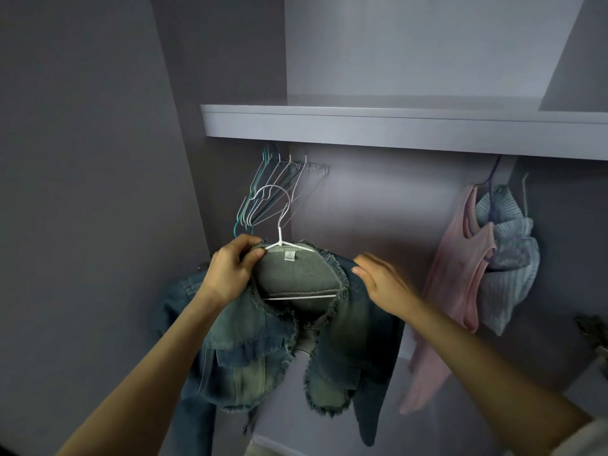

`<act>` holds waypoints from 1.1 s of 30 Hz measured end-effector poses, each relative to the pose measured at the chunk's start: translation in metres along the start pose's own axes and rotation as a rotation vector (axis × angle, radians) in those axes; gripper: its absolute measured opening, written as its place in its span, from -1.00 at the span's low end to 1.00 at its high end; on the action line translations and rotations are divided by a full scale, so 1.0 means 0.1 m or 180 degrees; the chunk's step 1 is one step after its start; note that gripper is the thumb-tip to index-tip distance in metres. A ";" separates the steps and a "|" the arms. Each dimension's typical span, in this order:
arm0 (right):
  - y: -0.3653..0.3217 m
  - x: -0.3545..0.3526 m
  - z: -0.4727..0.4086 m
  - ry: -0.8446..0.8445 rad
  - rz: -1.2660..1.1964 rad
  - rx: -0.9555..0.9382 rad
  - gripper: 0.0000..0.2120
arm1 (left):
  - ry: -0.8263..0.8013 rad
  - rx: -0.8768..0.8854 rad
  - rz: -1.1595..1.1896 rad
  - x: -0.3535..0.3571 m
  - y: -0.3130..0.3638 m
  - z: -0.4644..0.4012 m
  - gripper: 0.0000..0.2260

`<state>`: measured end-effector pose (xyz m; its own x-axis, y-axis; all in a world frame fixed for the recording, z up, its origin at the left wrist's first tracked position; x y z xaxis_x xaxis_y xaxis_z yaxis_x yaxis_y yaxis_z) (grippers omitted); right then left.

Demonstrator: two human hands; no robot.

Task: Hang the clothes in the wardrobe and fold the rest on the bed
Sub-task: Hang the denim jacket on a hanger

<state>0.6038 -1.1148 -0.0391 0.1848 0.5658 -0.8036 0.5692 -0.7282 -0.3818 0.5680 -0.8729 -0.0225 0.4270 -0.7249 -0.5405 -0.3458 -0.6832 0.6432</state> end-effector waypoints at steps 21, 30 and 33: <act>1.04 -0.38 0.81 -0.0416 0.0301 0.1321 -0.82 | -0.0662 0.0010 0.0585 1.77 0.25 -0.55 -0.90; 1.20 -0.79 0.78 0.0674 0.1553 0.1316 -0.53 | -0.0176 0.1191 -0.0470 1.88 1.12 -0.81 -0.69; 1.21 -0.91 0.72 0.0895 0.1930 0.1312 -0.42 | 0.0187 0.1769 -0.0925 1.73 1.51 -0.93 -0.63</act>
<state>0.5980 -1.2816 -0.0453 0.5954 0.0601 -0.8012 -0.0291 -0.9949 -0.0962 0.6671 -1.0930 0.0316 0.6085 -0.5075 -0.6101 -0.5845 -0.8066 0.0879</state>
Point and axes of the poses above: each hand's wrist, its own z-axis away from the middle knuckle, its own x-axis out of the palm, y = z × x, the point moved 10 cm from there along -z, towards the middle knuckle, and after that the axes turned 8 degrees about x, right-handed, at the moved point
